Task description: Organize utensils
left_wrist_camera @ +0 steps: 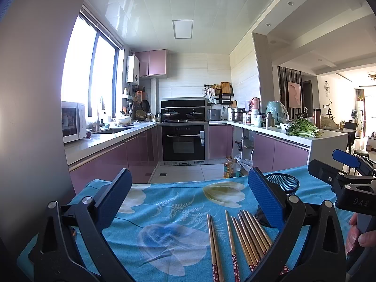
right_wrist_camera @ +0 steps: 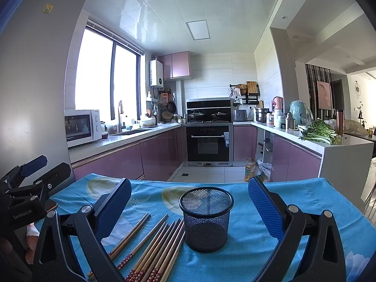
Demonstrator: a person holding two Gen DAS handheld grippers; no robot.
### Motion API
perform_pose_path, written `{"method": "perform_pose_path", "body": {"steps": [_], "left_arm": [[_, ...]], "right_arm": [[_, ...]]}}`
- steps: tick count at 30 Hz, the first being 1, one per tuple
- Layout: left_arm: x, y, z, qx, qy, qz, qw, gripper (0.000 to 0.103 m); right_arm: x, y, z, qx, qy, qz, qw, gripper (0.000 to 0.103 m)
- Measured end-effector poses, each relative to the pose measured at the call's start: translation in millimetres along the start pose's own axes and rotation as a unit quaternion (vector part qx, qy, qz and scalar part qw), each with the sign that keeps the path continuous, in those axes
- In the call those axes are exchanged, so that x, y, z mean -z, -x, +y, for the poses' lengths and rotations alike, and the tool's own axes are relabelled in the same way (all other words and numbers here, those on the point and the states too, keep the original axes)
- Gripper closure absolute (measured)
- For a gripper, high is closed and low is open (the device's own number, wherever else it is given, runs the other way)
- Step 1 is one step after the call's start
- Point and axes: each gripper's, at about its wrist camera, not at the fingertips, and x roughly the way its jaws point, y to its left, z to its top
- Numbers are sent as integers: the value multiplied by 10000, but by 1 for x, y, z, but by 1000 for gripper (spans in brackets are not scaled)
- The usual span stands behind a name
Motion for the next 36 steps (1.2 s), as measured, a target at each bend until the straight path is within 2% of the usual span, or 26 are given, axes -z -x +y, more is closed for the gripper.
{"method": "perform_pose_path", "body": {"steps": [36], "left_arm": [[1, 1, 0, -15, 3, 10, 10000, 5]], "right_arm": [[-1, -2, 2, -29, 18, 6, 10000, 7]]}}
